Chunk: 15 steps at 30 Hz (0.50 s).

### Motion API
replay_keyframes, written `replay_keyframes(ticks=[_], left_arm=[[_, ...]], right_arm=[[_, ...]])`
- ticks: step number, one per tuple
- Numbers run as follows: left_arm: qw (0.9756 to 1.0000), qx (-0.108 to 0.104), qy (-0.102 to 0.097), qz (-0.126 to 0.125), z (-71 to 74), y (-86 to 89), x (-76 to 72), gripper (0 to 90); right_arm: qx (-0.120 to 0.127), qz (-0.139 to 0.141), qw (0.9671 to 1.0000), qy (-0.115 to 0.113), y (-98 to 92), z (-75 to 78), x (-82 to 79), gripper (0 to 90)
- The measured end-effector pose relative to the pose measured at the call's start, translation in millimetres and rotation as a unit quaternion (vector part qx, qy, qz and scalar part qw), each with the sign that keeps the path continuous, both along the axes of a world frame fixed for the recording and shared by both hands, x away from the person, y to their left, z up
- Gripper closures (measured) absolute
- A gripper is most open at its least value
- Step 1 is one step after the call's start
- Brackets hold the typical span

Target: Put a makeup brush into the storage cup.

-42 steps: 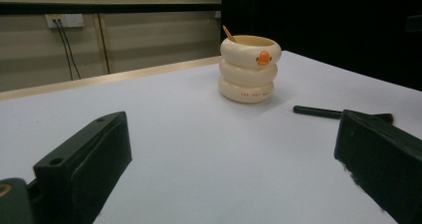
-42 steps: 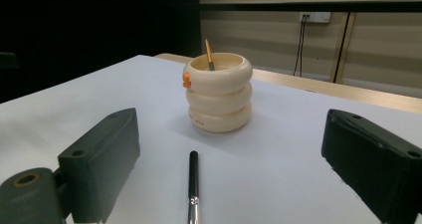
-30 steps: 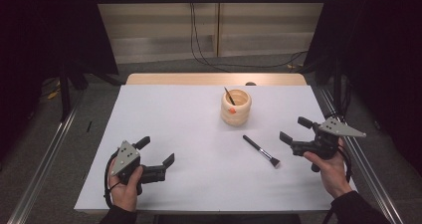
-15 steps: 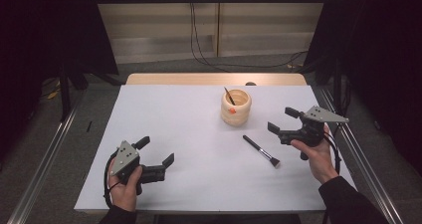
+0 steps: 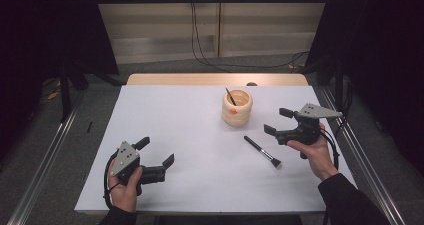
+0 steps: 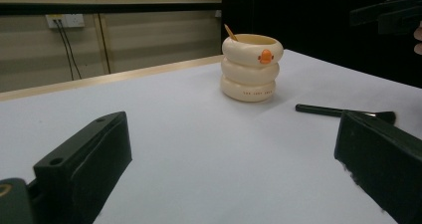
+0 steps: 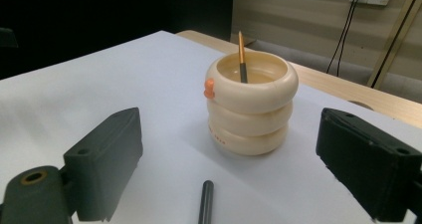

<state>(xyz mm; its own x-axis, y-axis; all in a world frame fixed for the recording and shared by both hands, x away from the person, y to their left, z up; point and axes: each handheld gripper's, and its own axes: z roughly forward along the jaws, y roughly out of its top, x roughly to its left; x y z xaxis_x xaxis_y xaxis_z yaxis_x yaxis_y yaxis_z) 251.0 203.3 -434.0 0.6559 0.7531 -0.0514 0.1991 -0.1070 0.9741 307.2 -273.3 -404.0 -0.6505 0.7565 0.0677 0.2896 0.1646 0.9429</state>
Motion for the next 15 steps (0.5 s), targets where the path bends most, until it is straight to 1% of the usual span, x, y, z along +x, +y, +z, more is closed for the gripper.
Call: replay_keyframes(ticks=[2, 3, 5, 6, 7, 9, 11, 12, 13, 14, 15], left_arm=[[1.0, 0.0, 0.0, 0.0, -0.1, 0.3, 0.1, 1.3], [1.0, 0.001, -0.001, 0.0, -0.1, 0.4, 0.1, 1.3], [1.0, 0.002, -0.001, 0.004, 0.1, 0.5, -0.3, 1.3], [1.0, 0.002, -0.001, 0.002, 0.1, 1.0, 0.0, 1.3], [1.0, 0.001, 0.0, 0.005, -0.1, 0.7, -0.1, 1.3], [1.0, 0.0, 0.0, 0.005, -0.2, 0.8, 0.4, 1.3], [1.0, 0.002, -0.001, 0.005, 0.0, 1.3, 0.3, 1.3], [1.0, 0.003, -0.001, 0.005, 0.0, 1.4, 0.4, 1.3], [1.0, 0.0, -0.001, 0.005, -0.2, 1.1, 0.4, 1.3], [1.0, 0.0, 0.0, 0.006, -0.4, 1.0, 0.6, 1.3], [1.0, -0.001, 0.001, 0.004, -0.6, 1.0, 0.9, 1.3]], right_arm=[[-0.005, 0.0, 1.0, 0.006, 0.4, -1.2, 0.5, 7.5], [-0.002, -0.002, 1.0, 0.009, 0.4, -1.5, 1.1, 8.9], [-0.006, -0.006, 0.9999, 0.01, -0.1, -1.7, 1.8, 9.7], [-0.007, -0.006, 0.9999, 0.013, -0.4, -1.6, 2.1, 11.3], [-0.007, -0.005, 0.9999, 0.015, -0.3, -1.9, 2.8, 13.2], [-0.015, -0.004, 0.9997, 0.016, -0.7, -2.0, 2.8, 17.8], [-0.017, 0.002, 0.9996, 0.02, -0.5, -1.9, 3.1, 20.3], [-0.016, 0.006, 0.9996, 0.023, -0.4, -1.7, 3.4, 24.0], [-0.021, 0.006, 0.9994, 0.025, -0.1, -1.1, 3.5, 26.6], [-0.025, 0.014, 0.9991, 0.031, 0.1, -0.4, 4.3, 27.6], [-0.03, 0.015, 0.9985, 0.044, 0.3, 0.8, 5.1, 27.7]])
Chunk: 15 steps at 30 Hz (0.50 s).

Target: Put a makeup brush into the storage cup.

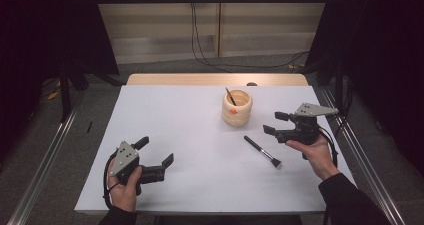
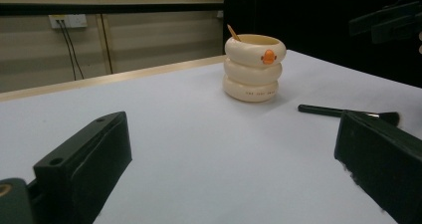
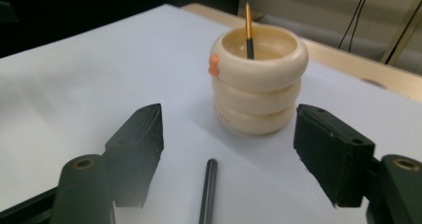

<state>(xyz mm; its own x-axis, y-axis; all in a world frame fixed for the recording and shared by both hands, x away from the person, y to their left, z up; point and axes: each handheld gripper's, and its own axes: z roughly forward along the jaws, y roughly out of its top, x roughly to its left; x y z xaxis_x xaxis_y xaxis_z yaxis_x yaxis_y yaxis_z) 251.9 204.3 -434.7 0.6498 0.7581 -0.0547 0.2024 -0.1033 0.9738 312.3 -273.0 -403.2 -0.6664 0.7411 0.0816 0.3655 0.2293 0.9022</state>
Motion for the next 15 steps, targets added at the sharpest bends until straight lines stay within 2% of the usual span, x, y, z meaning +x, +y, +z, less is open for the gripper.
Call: replay_keyframes(ticks=[3, 6, 8, 9, 11, 15], left_arm=[[1.0, 0.002, -0.001, 0.0, -0.1, -0.1, 0.4, 1.3], [1.0, 0.002, -0.001, 0.0, -0.2, 0.0, 0.6, 1.3], [1.0, 0.001, 0.0, 0.0, -0.3, -0.1, 0.6, 1.3], [1.0, 0.002, 0.0, 0.002, -0.3, -0.3, 0.5, 1.3], [1.0, 0.004, 0.0, 0.002, -0.2, -0.4, 0.6, 1.3], [1.0, 0.003, 0.0, 0.002, -0.2, -0.5, 0.6, 1.3]], right_arm=[[-0.007, 0.014, 0.9994, 0.032, 1.1, 3.1, 2.4, 28.9], [-0.025, 0.018, 0.9987, 0.04, 2.6, 6.4, 3.7, 26.8], [-0.036, 0.022, 0.9972, 0.062, 3.5, 9.5, 5.7, 25.8], [-0.043, 0.021, 0.9968, 0.064, 3.7, 10.5, 6.5, 25.6], [-0.061, 0.023, 0.9948, 0.078, 4.3, 12.2, 8.3, 25.5], [-0.09, 0.026, 0.9901, 0.104, 6.5, 10.7, 13.2, 15.9]])
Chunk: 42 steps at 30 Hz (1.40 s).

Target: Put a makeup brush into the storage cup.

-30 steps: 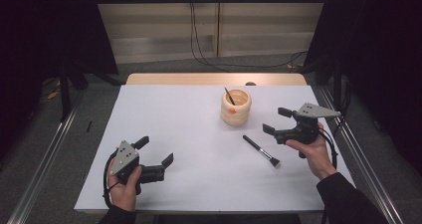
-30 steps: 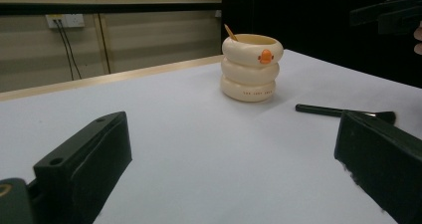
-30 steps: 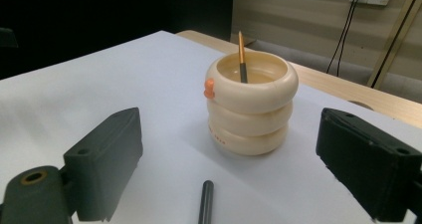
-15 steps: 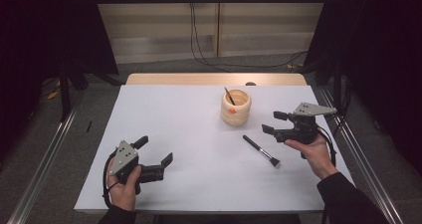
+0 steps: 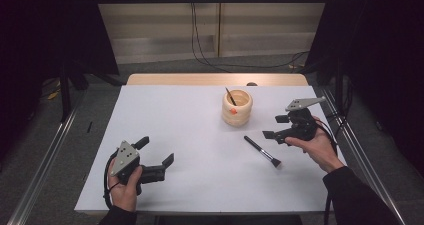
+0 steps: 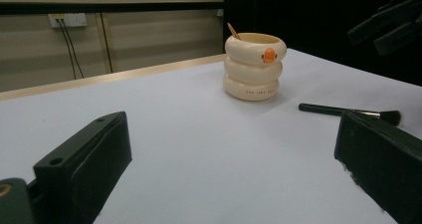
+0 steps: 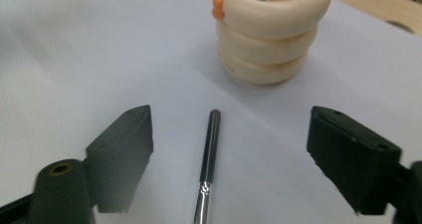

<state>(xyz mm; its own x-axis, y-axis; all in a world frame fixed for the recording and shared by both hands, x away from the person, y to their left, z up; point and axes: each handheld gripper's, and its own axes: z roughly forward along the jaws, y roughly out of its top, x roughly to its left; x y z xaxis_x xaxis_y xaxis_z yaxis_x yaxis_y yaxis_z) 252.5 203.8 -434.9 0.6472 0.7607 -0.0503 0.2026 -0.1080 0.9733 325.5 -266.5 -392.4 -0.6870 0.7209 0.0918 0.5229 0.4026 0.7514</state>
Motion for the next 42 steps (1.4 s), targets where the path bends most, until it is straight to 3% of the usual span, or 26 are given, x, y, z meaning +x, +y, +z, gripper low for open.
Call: replay_keyframes(ticks=[1, 7, 15, 17, 19, 26, 29, 34, 38, 42], left_arm=[[1.0, 0.0, 0.0, 0.0, -0.1, 0.0, 0.1, 1.3], [1.0, -0.002, 0.001, -0.003, -0.2, 0.2, 0.5, 1.3], [0.9999, 0.001, 0.0, -0.012, -0.1, -1.6, -0.3, 1.3], [0.9999, 0.003, 0.001, -0.01, -0.1, -1.9, -0.3, 1.3], [0.9999, 0.002, 0.0, -0.012, -0.1, -1.7, -0.3, 1.3], [0.9999, 0.009, 0.004, -0.011, -0.7, -2.0, 0.1, 1.3], [0.9998, 0.012, 0.001, -0.018, -0.5, -3.2, -0.4, 1.3], [0.9998, 0.011, 0.002, -0.017, -0.5, -2.6, -0.3, 1.3], [0.9999, 0.01, 0.001, -0.014, 0.0, -2.3, -1.0, 1.3], [0.9999, 0.01, 0.0, -0.01, 0.3, -1.5, -1.6, 1.3]], right_arm=[[-0.006, 0.004, 1.0, 0.005, 0.0, -1.0, 1.6, 11.9], [-0.031, 0.008, 0.9987, 0.039, 3.1, -6.1, 7.6, 10.8], [-0.066, 0.023, 0.9936, 0.089, 6.4, -5.6, 16.2, 16.6], [-0.074, 0.026, 0.9911, 0.107, 7.1, -4.8, 16.7, 22.8], [-0.082, 0.03, 0.9888, 0.121, 8.3, -5.1, 18.2, 23.3], [-0.108, 0.048, 0.9817, 0.15, 11.9, -8.0, 21.6, 33.4], [-0.125, 0.055, 0.9758, 0.171, 13.2, -9.8, 23.4, 34.1], [-0.139, 0.056, 0.9694, 0.194, 16.7, -13.4, 25.9, 34.0], [-0.164, 0.071, 0.9607, 0.213, 21.1, -20.6, 29.5, 34.4], [-0.175, 0.077, 0.9553, 0.225, 23.8, -26.0, 32.2, 40.9]])
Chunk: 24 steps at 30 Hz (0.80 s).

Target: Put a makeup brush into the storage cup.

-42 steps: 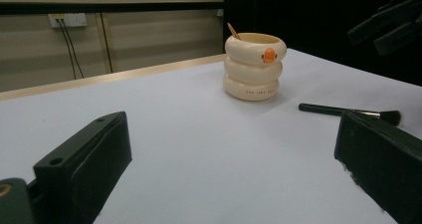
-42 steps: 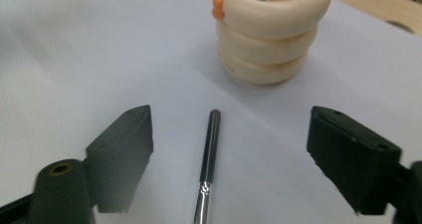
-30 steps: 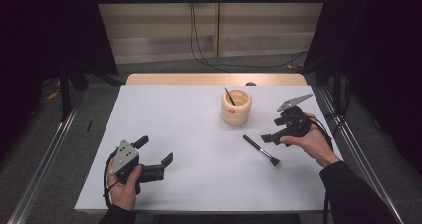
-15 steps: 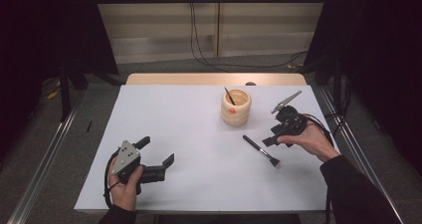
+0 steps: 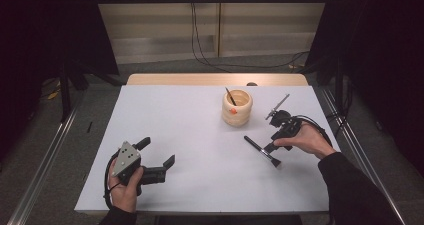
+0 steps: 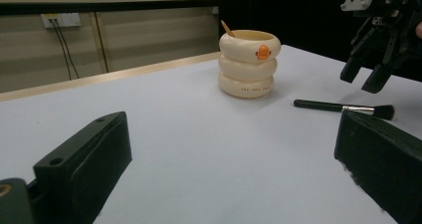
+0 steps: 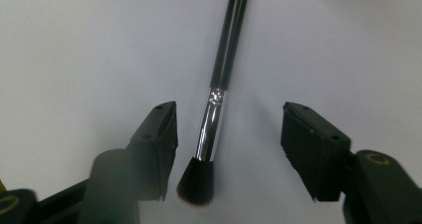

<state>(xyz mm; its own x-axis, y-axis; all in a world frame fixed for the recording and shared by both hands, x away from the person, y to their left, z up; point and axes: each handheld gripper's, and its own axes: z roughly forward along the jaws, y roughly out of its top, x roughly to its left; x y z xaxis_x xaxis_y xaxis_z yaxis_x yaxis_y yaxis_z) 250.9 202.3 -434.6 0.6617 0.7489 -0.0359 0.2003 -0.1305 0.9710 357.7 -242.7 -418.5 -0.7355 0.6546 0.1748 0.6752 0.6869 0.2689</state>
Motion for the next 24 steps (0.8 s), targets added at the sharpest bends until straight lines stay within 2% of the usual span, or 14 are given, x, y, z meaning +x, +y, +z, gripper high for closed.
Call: replay_keyframes(ticks=[5, 11, 13, 16, 24], left_arm=[[1.0, 0.004, -0.002, -0.005, -0.3, -1.3, 0.1, 1.3], [1.0, 0.004, 0.0, 0.0, -0.8, 0.2, 1.2, 1.3], [1.0, 0.001, -0.001, 0.0, -0.7, 0.3, 0.9, 1.3], [1.0, 0.002, -0.001, -0.004, -0.9, -0.6, 0.6, 1.3], [1.0, 0.002, 0.0, -0.002, -0.8, -0.2, 0.5, 1.3]], right_arm=[[-0.015, 0.002, 0.9996, 0.022, 4.4, -6.2, 1.7, 45.4], [-0.036, 0.017, 0.9987, 0.031, 9.8, -14.2, 3.5, 54.4], [-0.036, 0.019, 0.9988, 0.028, 12.5, -16.7, 3.0, 59.2], [-0.041, 0.022, 0.9983, 0.036, 15.4, -19.3, 2.9, 63.9], [-0.05, 0.029, 0.9973, 0.045, 18.3, -25.6, 1.4, 69.1]])
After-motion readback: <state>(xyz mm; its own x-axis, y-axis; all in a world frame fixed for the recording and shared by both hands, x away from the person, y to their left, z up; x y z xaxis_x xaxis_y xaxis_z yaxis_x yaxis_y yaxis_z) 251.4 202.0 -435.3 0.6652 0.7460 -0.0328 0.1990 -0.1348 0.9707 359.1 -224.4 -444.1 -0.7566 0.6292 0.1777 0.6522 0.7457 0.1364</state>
